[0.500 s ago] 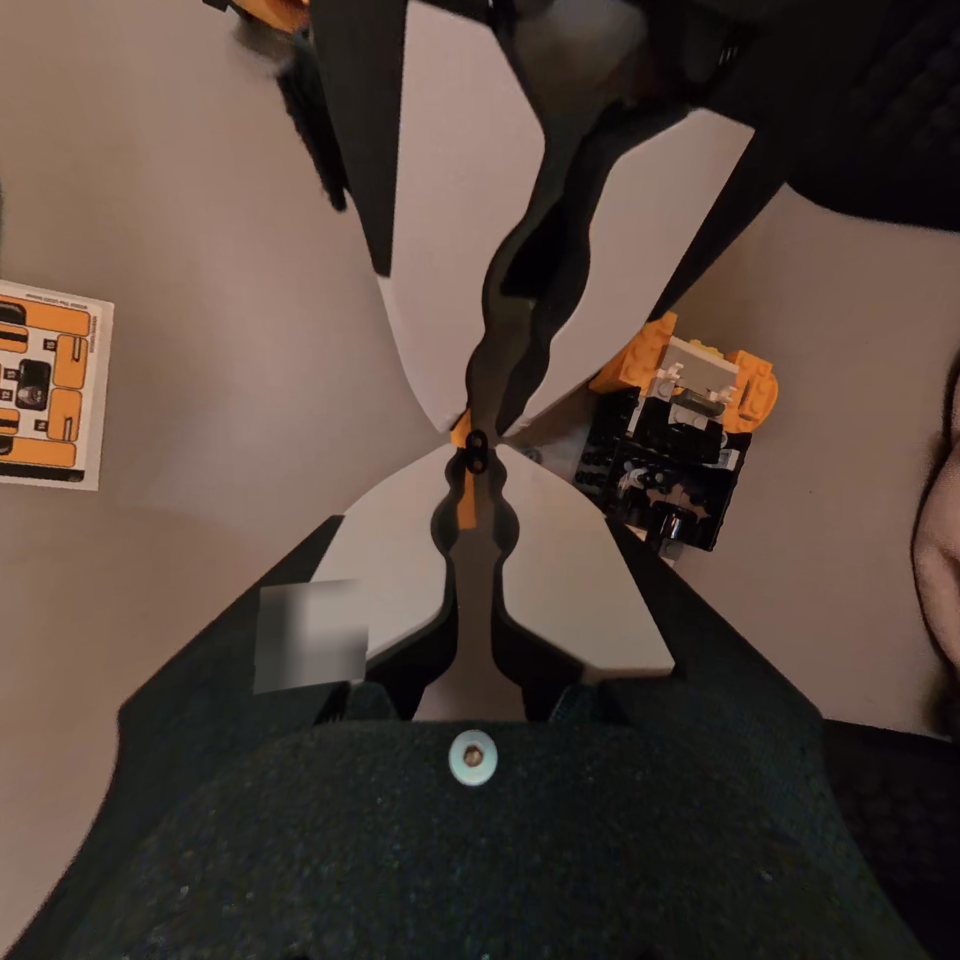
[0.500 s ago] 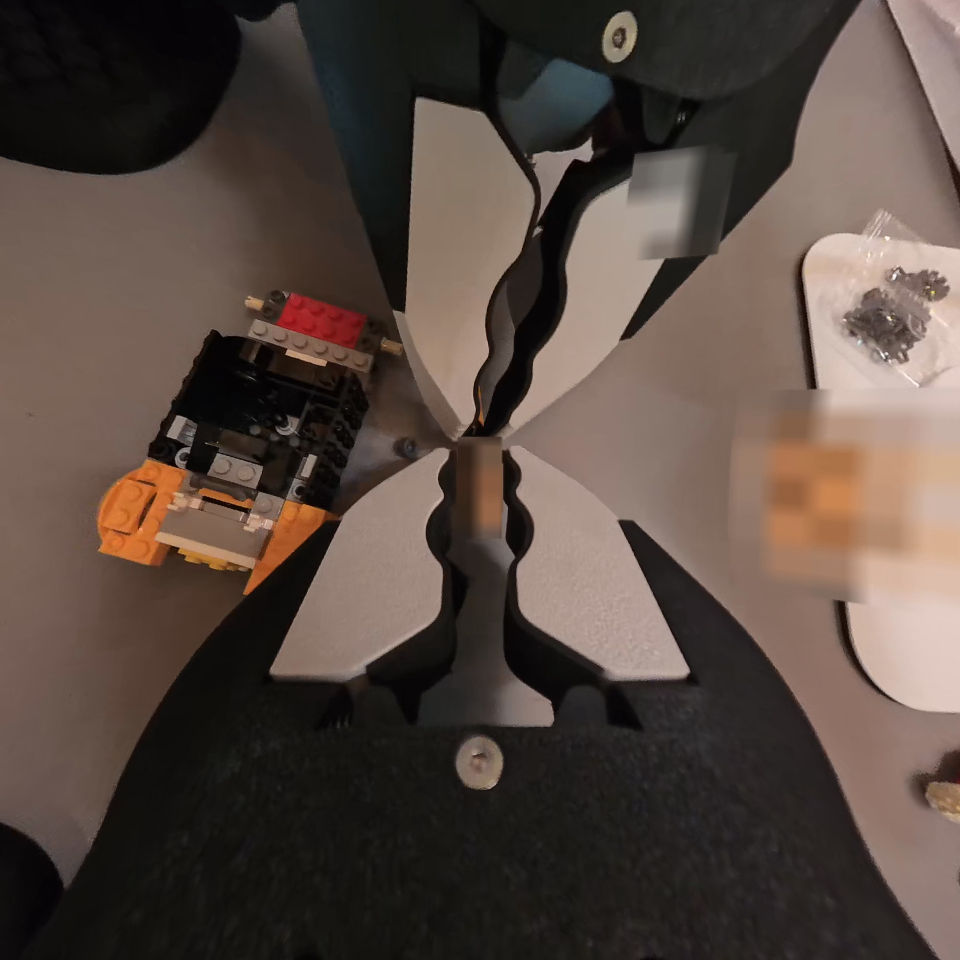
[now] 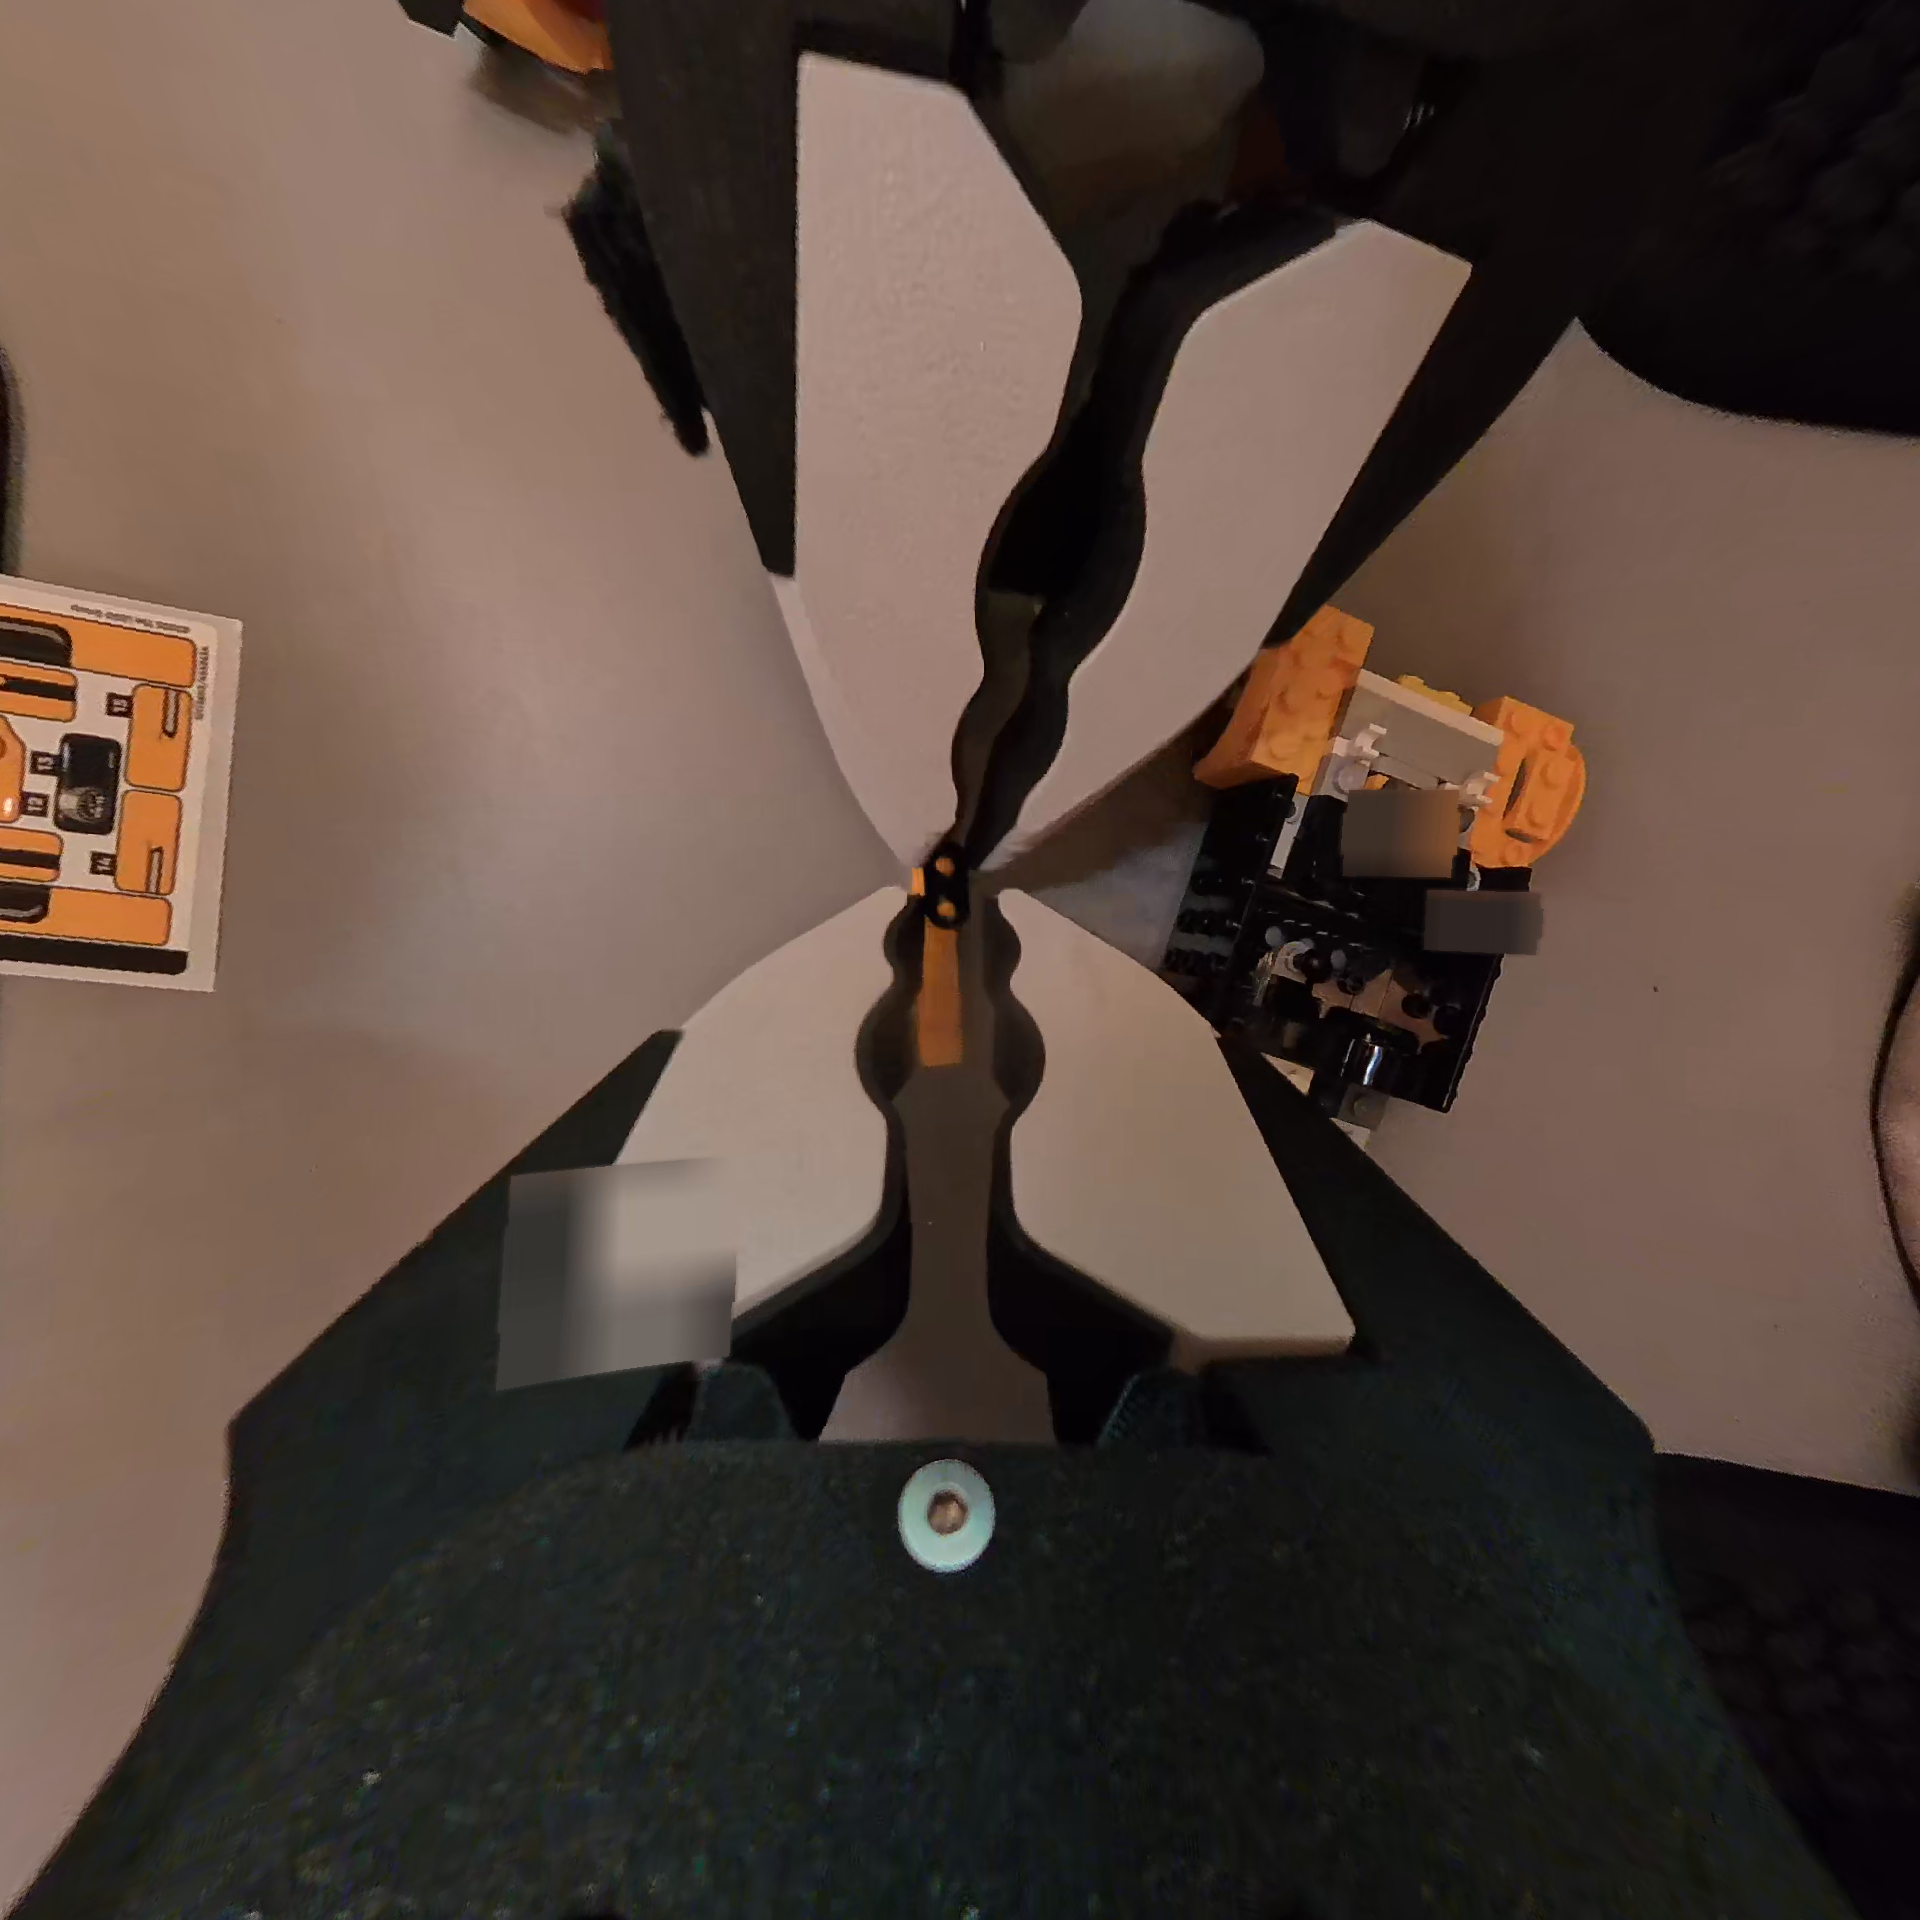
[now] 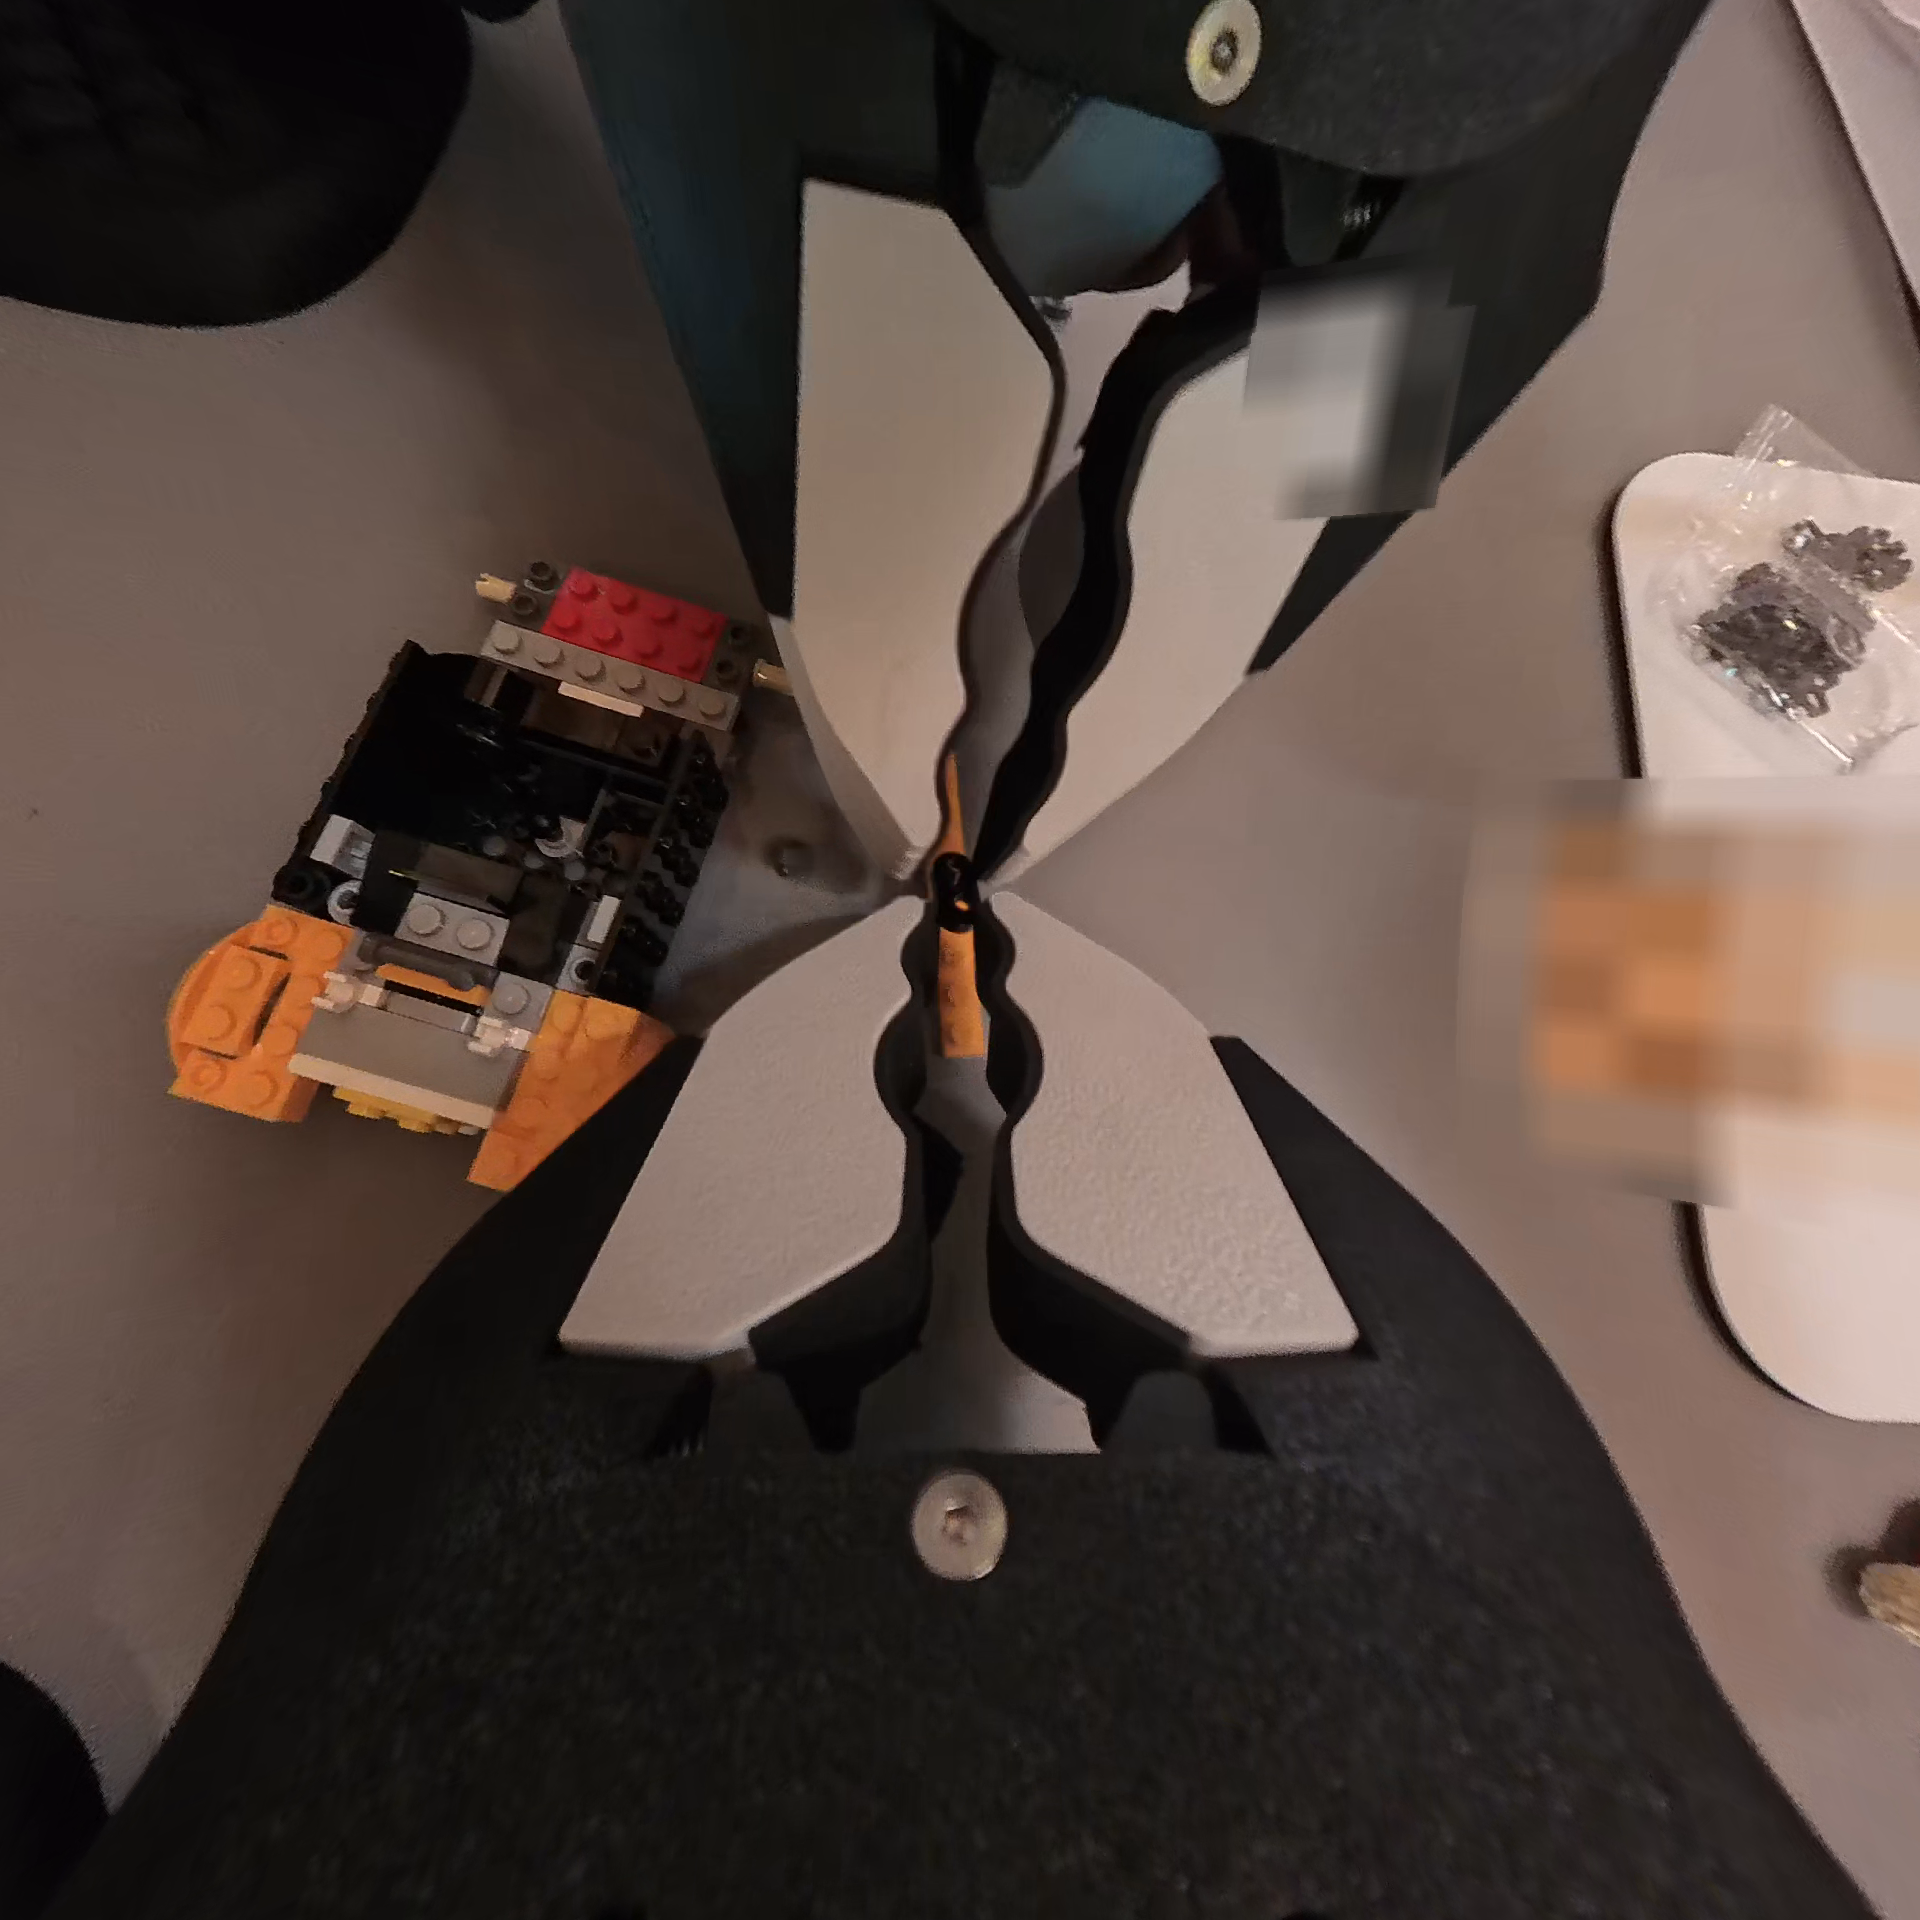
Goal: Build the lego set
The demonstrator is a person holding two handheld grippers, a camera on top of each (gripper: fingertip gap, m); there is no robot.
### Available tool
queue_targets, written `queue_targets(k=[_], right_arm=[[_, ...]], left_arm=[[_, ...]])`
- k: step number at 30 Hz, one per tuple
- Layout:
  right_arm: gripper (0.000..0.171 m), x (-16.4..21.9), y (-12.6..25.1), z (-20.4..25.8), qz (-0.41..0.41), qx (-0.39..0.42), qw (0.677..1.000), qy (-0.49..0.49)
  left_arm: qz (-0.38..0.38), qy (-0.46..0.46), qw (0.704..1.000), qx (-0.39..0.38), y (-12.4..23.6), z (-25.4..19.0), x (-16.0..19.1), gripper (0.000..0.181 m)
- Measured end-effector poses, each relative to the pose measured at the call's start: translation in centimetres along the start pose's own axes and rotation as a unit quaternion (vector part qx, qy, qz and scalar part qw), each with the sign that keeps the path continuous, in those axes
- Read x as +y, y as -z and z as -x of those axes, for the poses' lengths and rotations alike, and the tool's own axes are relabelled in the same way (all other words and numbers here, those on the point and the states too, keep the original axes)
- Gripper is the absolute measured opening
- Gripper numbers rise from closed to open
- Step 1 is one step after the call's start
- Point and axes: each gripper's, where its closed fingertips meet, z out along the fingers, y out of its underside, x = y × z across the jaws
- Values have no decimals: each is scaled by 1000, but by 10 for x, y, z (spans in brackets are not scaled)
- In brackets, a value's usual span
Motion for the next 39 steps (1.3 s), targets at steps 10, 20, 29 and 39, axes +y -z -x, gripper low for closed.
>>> queue_targets(k=[10,20,29,39], right_arm=[[5,31,14,-33,58,56,996,-41],[15,23,25,-27,55,43,997,-35],[16,1,4,1,103,-48,993,24],[16,5,-22,5,190,-95,977,32]], left_arm=[[31,6,1000,4,2,3,21,21],[31,1,1000,-1,12,0,27,21],[-47,-16,997,52,13,-48,32,43],[-41,13,998,48,9,-88,58,47]])
